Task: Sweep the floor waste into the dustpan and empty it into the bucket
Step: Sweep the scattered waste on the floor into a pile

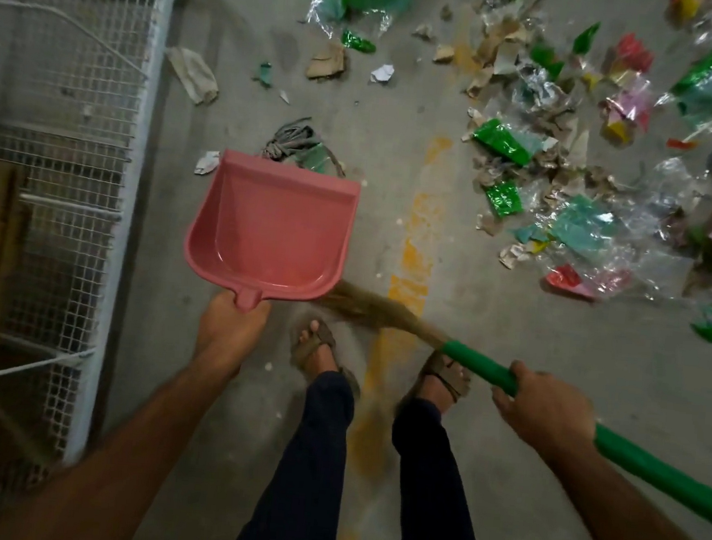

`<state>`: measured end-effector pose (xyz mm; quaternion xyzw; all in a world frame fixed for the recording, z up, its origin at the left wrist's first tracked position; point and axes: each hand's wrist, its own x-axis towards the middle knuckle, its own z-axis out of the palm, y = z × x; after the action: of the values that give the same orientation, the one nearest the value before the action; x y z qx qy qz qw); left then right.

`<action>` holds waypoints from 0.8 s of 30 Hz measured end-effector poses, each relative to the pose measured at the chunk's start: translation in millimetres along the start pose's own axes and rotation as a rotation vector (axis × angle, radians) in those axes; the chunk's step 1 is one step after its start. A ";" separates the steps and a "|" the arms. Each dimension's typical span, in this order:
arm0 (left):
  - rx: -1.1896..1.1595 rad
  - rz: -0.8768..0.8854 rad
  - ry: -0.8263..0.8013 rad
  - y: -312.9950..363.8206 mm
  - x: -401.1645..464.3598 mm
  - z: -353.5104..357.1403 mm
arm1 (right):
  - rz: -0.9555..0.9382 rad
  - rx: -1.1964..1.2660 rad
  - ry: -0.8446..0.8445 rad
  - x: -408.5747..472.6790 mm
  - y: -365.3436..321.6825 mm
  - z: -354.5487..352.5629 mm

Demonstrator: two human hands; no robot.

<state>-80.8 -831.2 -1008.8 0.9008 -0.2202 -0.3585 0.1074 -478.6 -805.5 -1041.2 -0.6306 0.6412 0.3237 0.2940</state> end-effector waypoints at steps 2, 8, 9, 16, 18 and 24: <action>0.003 -0.010 -0.008 -10.5 12.6 -7.7 | 0.097 0.053 -0.003 11.2 15.5 -8.8; -0.010 -0.067 0.049 -23.8 29.3 -30.4 | 0.299 0.168 0.129 -10.8 77.9 -35.4; -0.026 -0.062 0.063 -23.2 29.3 -35.9 | 0.308 0.199 0.132 -16.6 88.0 -32.4; -0.098 -0.094 0.063 -45.0 48.4 -85.5 | 0.163 0.430 0.104 -47.9 -18.7 -38.1; -0.112 -0.112 0.070 -53.4 54.1 -100.3 | 0.020 0.464 0.026 -40.3 -91.8 -46.1; -0.185 -0.204 0.087 -90.0 88.8 -137.8 | -0.317 0.257 -0.057 50.0 -279.0 -59.0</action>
<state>100.9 -789.2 -994.3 0.9194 -0.0888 -0.3471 0.1625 -199.6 -881.4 -1056.4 -0.6717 0.5613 0.2065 0.4373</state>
